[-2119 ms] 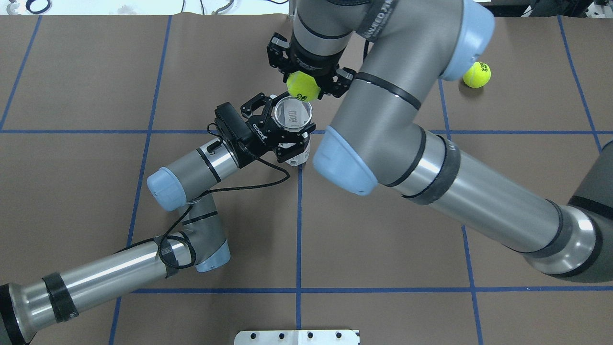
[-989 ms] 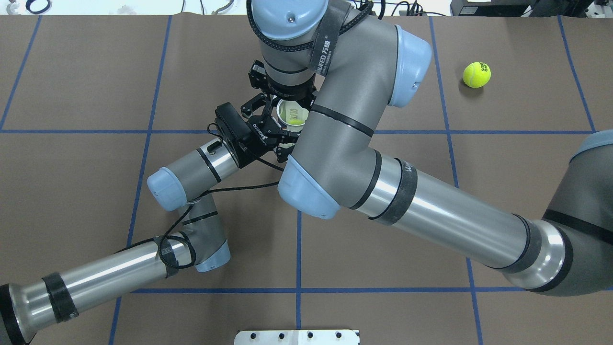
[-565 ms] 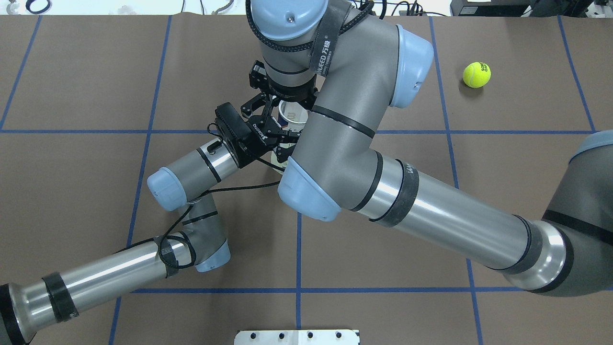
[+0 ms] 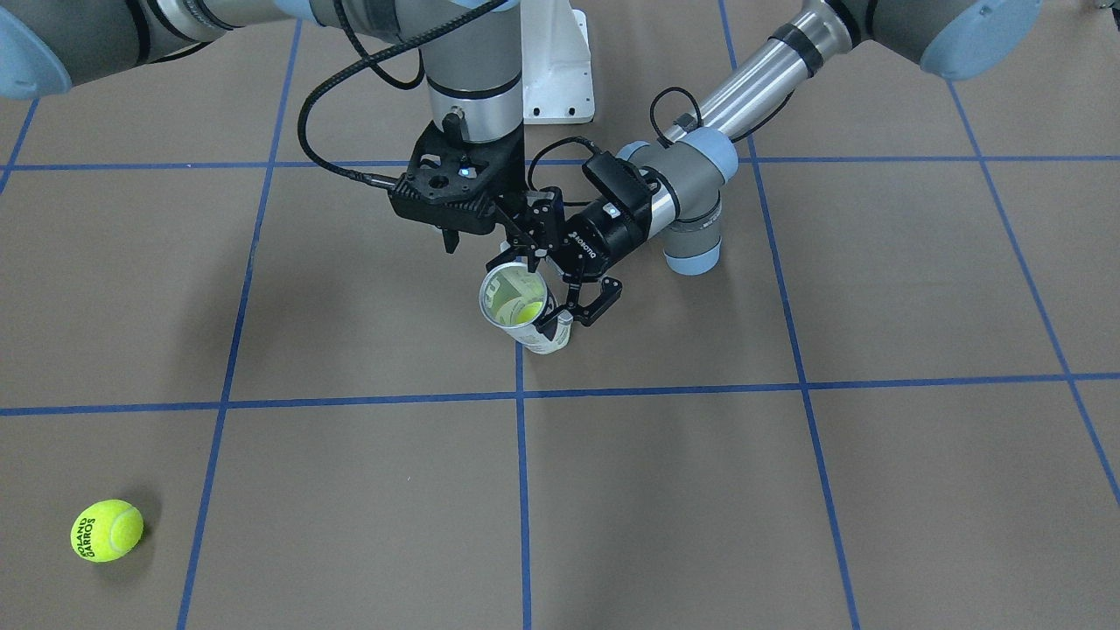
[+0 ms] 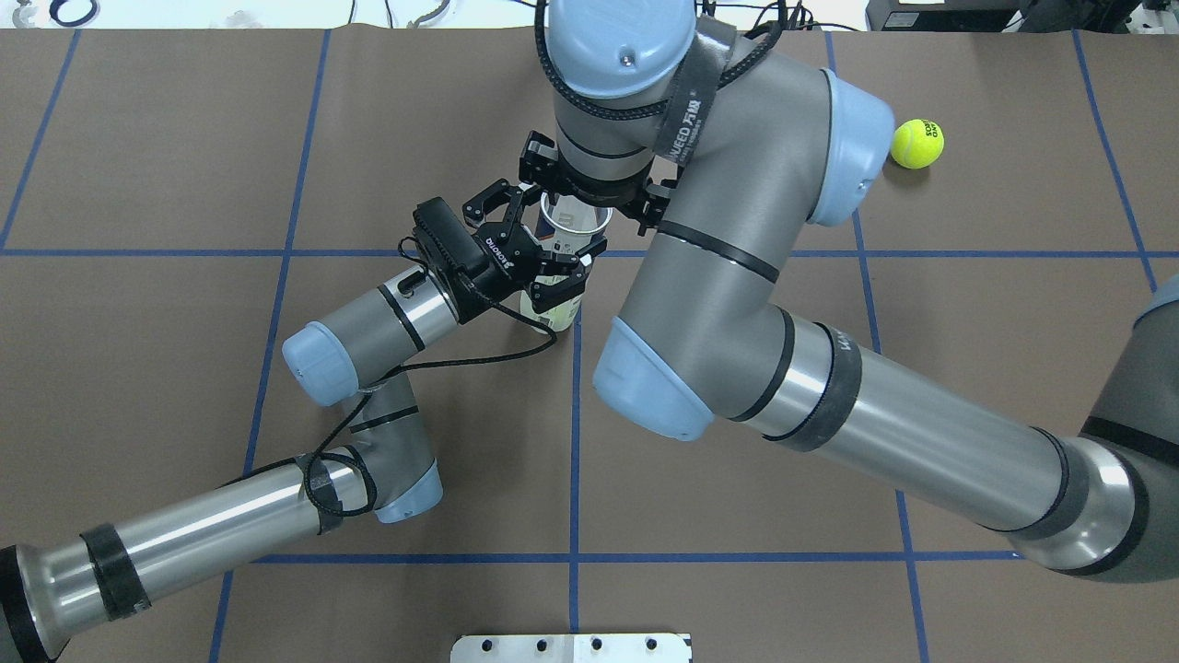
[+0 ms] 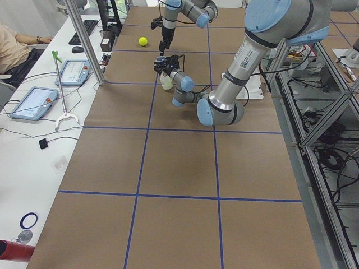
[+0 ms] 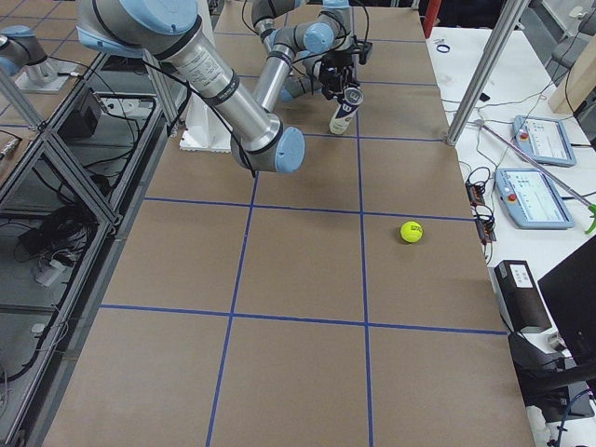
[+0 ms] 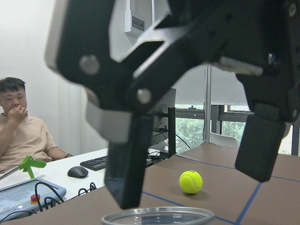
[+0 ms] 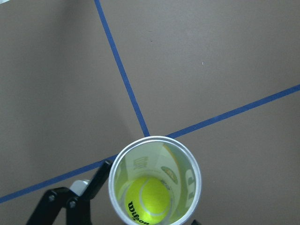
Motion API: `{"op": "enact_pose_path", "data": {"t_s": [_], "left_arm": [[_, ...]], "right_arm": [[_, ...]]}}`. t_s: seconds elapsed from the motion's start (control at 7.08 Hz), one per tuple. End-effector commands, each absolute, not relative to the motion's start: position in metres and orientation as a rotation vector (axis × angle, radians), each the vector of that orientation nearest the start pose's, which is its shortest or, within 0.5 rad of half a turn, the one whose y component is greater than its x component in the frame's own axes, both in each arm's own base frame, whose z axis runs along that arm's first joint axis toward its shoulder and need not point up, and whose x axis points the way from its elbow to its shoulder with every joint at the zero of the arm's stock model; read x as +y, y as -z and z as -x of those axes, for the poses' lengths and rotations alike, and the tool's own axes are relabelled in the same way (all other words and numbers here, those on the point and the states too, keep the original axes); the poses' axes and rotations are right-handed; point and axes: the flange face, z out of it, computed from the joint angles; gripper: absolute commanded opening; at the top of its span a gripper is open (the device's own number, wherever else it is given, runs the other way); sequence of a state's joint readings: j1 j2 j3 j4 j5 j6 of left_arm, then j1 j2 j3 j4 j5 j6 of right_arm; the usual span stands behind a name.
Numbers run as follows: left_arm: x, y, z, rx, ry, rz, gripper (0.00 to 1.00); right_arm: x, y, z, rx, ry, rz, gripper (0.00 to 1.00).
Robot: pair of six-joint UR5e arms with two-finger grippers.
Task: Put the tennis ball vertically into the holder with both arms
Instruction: 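Open the right gripper to drop the ball into the can, then move the right gripper away toward the Roland Garros ball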
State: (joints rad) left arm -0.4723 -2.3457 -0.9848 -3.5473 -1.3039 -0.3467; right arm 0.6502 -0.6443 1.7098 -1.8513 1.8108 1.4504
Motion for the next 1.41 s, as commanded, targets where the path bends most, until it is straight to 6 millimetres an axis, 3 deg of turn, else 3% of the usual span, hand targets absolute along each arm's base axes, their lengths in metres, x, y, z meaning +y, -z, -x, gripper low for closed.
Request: {"op": "enact_pose_path", "data": {"t_s": [0.0,0.28,0.71,0.99,1.27], "left_arm": [[-0.464,-0.256,-0.555,1.301,-0.148,-1.708,0.99],[-0.466,-0.258,-0.553,1.298,-0.148,-1.709,0.99],[-0.467,-0.261,-0.551,1.298,-0.158,-1.708,0.99],[-0.473,-0.259,-0.544,1.311,-0.192,-1.715,0.99],[-0.471,-0.268,-0.543,1.306,-0.199,-1.709,0.99]], "right_arm": [[-0.501,-0.075,0.432,-0.835,-0.378,-0.125,0.99],[-0.520,-0.099,0.394,-0.827,-0.340,-0.136,0.99],[-0.558,-0.151,0.330,-0.785,-0.236,-0.172,0.99],[-0.578,-0.211,0.285,-0.805,-0.179,-0.208,0.99],[-0.595,-0.252,0.236,-0.773,-0.126,-0.229,0.99]]}}
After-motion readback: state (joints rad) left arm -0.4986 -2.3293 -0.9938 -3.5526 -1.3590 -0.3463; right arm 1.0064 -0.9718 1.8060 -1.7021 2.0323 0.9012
